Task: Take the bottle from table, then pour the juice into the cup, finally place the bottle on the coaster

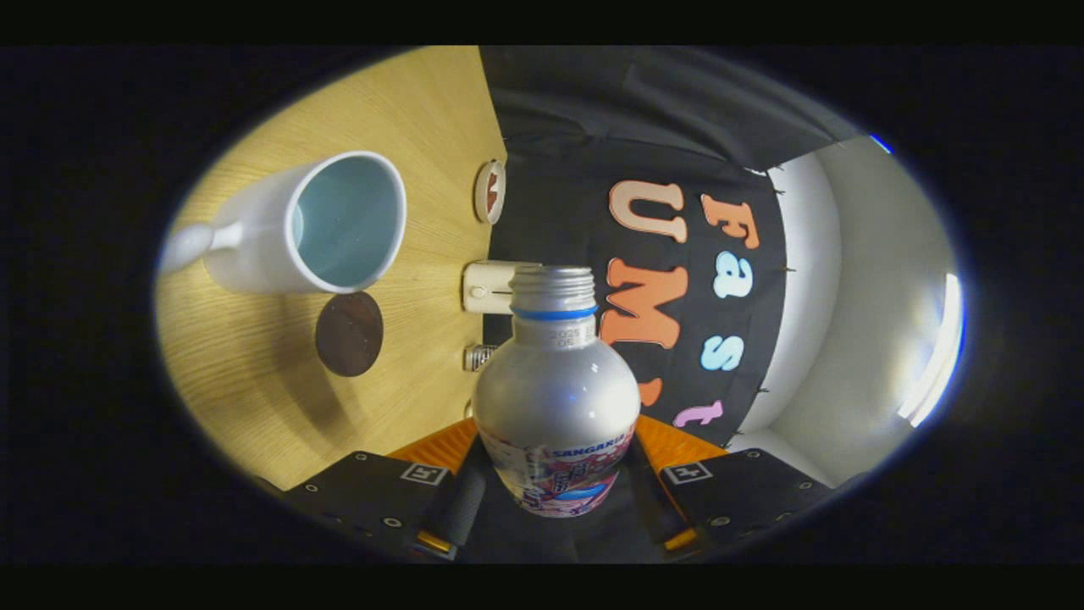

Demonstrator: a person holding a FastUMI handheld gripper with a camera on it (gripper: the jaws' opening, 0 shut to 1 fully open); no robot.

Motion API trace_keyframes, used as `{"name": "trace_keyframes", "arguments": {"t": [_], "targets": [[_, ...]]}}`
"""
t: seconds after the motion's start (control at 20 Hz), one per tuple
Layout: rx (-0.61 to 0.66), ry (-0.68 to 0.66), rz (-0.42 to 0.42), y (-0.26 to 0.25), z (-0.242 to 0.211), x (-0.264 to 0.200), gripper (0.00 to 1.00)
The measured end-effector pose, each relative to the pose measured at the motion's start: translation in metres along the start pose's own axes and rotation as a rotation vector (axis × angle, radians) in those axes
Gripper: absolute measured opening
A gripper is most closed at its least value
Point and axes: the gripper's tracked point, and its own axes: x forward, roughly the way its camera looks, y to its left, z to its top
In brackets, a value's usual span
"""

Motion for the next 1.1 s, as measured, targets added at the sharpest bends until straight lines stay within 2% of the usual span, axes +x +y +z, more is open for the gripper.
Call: {"name": "trace_keyframes", "arguments": {"t": [0.5,1.1], "targets": [[-0.118,-0.026,0.016,0.005,0.005,0.01,0.77],[-0.17,-0.034,0.024,0.005,0.009,0.011,0.77]]}}
